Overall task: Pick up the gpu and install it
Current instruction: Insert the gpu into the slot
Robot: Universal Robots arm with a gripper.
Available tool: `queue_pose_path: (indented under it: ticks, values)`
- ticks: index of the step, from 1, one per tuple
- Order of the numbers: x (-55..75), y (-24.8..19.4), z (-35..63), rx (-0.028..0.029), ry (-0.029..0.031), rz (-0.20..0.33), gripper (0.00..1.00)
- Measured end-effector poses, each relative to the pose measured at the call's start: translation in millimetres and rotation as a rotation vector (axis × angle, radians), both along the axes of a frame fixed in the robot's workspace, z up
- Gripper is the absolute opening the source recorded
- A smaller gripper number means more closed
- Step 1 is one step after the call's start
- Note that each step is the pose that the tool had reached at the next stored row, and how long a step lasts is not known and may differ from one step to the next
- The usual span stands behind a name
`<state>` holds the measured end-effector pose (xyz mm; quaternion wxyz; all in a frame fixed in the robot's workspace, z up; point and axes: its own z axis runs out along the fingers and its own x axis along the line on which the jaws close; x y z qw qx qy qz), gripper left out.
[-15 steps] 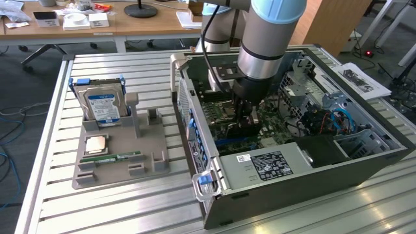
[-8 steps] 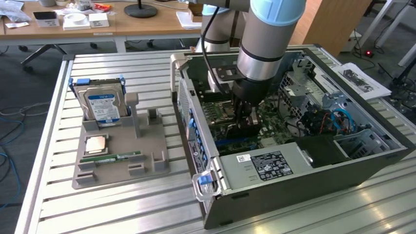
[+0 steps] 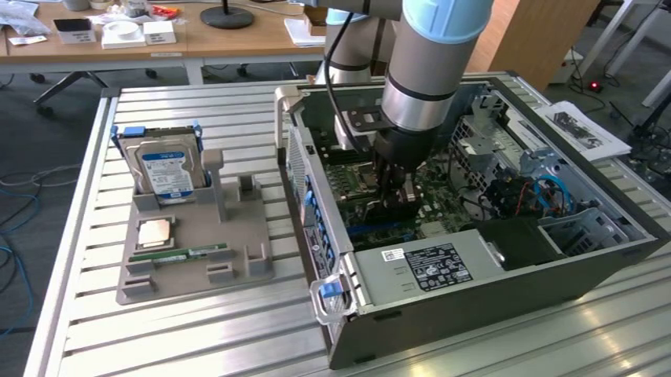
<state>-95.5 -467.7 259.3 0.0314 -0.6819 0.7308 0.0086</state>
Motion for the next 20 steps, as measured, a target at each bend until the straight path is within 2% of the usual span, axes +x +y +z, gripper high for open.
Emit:
queue_pose_path:
  ticks: [20]
  values:
    - [-0.1, 0.0, -1.5, 0.0003, -0.0001, 0.001, 0.27]
